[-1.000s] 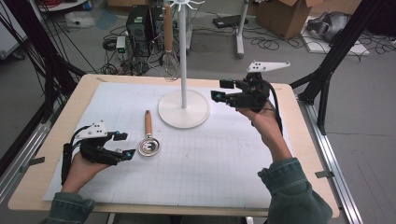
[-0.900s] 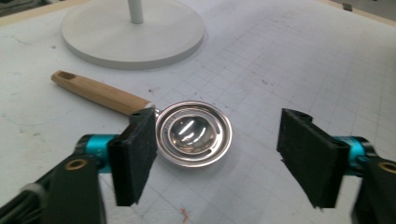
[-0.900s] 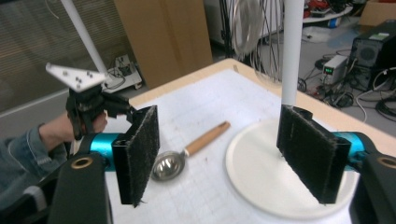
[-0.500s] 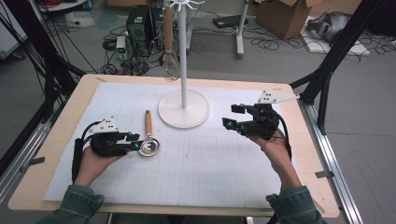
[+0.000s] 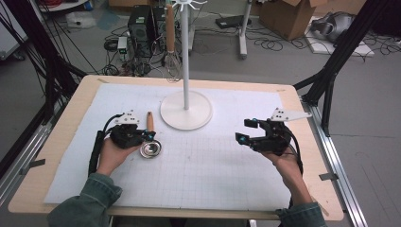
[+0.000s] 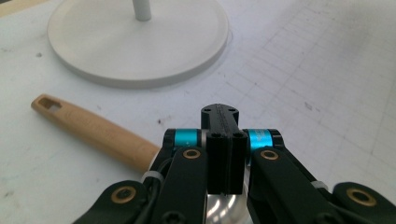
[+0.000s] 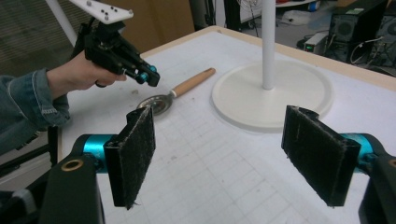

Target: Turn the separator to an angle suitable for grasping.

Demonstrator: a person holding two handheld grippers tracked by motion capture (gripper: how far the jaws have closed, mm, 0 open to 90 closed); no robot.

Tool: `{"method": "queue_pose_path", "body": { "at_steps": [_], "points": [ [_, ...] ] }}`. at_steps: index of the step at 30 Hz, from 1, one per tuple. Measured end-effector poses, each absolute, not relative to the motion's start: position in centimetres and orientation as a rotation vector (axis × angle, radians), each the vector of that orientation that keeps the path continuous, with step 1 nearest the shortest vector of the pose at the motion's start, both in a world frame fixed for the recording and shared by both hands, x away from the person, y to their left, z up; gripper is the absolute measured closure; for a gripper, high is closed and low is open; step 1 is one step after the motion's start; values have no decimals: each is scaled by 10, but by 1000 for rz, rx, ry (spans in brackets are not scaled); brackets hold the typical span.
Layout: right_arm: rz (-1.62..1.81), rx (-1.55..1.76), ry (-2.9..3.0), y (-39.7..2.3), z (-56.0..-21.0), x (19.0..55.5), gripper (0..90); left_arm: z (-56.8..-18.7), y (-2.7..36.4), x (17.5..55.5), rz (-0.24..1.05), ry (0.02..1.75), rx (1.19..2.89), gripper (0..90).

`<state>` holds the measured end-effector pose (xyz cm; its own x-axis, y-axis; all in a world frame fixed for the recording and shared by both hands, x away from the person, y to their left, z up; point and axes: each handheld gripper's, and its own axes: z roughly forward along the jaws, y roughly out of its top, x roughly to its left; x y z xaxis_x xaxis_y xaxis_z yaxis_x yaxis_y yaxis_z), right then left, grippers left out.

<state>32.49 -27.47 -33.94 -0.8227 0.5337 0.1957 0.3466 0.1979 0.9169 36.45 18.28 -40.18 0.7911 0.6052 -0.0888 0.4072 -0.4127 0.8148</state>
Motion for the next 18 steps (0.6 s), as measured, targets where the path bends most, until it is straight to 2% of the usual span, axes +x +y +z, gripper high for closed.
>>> {"method": "queue_pose_path", "body": {
  "at_steps": [18],
  "points": [
    [1670,887,2289,-290,-355,315,247,-433,163,390,250,833,2146,895]
  ]
}}
